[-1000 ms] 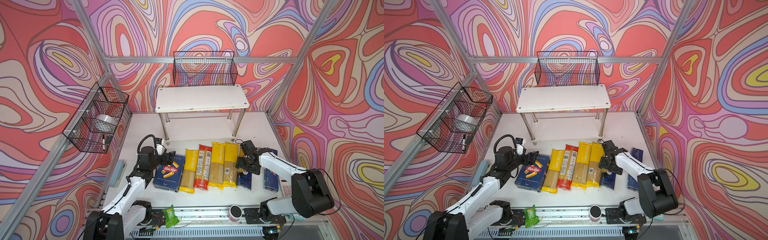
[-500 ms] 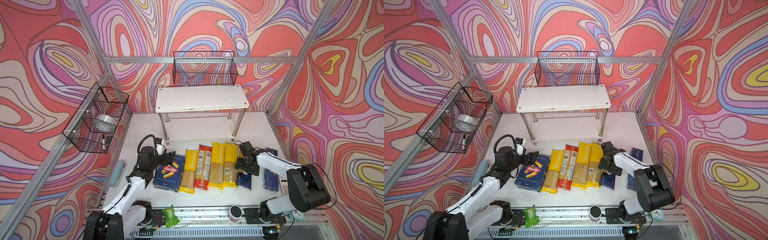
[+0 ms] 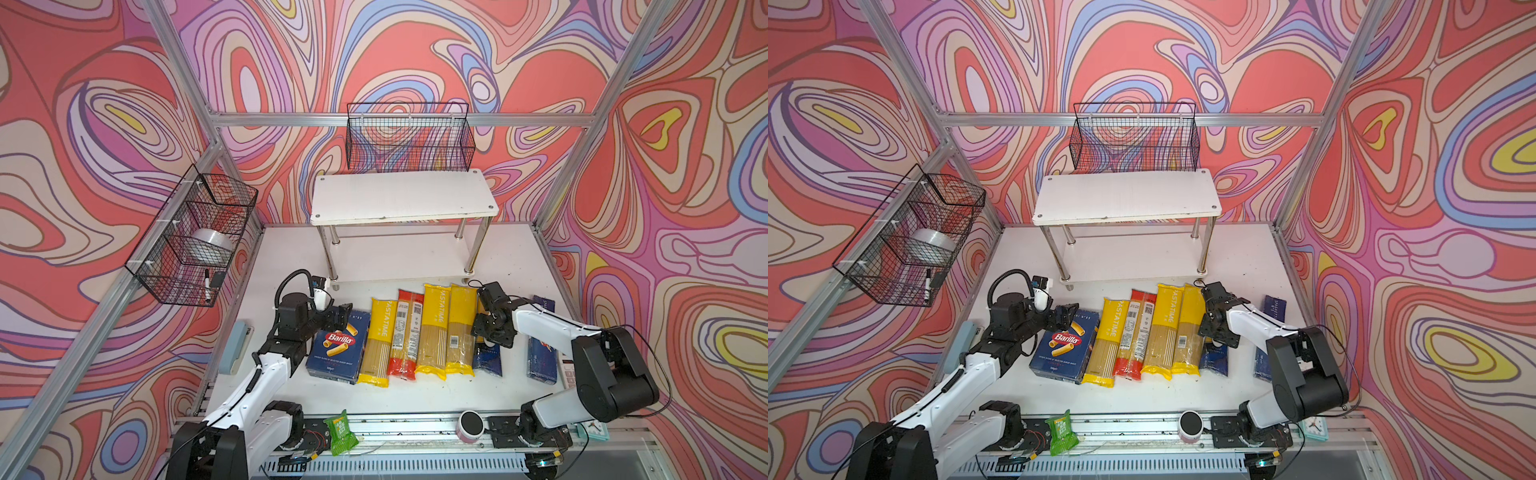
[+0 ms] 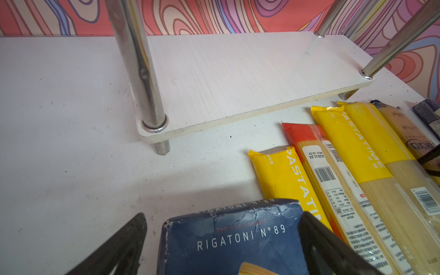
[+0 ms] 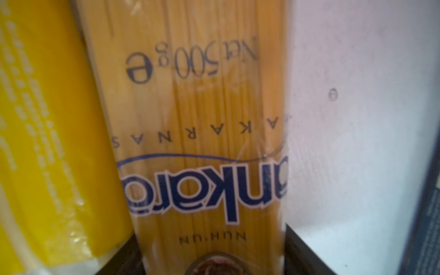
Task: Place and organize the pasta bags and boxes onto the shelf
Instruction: 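Lower the right gripper onto the clear Ankara spaghetti bag and close on it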
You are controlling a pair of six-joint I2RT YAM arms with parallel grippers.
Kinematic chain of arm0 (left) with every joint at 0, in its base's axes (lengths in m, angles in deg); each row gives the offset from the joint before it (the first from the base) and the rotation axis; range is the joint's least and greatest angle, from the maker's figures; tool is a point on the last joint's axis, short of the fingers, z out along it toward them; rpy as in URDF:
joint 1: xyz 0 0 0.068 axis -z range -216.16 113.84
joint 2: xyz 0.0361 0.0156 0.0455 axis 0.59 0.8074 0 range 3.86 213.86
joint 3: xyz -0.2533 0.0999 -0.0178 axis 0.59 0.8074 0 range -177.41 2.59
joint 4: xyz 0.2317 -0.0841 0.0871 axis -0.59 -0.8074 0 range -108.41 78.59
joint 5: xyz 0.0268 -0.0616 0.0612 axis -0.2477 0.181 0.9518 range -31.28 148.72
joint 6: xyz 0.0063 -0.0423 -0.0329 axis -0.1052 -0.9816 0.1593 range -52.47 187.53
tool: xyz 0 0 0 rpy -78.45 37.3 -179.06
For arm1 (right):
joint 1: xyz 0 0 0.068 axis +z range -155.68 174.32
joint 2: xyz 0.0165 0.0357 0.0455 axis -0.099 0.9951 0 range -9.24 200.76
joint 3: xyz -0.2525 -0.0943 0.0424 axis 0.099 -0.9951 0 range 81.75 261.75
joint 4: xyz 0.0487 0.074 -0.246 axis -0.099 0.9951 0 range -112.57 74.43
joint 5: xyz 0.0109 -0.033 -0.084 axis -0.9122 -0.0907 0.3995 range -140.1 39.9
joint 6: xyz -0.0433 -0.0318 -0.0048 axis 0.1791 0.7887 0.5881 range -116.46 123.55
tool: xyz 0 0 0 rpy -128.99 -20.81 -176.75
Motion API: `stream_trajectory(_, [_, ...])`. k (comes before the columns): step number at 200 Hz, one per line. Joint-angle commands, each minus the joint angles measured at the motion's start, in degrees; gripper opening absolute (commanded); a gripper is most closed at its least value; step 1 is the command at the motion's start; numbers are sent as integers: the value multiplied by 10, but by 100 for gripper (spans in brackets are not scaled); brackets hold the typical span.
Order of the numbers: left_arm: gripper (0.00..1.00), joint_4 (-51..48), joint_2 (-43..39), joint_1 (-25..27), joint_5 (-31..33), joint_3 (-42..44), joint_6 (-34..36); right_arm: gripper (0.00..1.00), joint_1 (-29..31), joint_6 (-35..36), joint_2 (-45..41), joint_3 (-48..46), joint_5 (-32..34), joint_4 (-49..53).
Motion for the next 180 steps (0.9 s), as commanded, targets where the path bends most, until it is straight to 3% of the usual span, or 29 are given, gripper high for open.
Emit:
stream_trajectory(1, [100, -6, 1, -1, -6, -14, 10, 70, -1, 10, 30, -16, -9, -3])
stream_trajectory(62, [100, -9, -3, -1, 4, -13, 9, 56, -1, 14, 24, -14, -3, -1])
stream_trajectory(180, [100, -15, 13, -1, 14, -23, 7, 33, -1, 8, -66, -20, 3, -1])
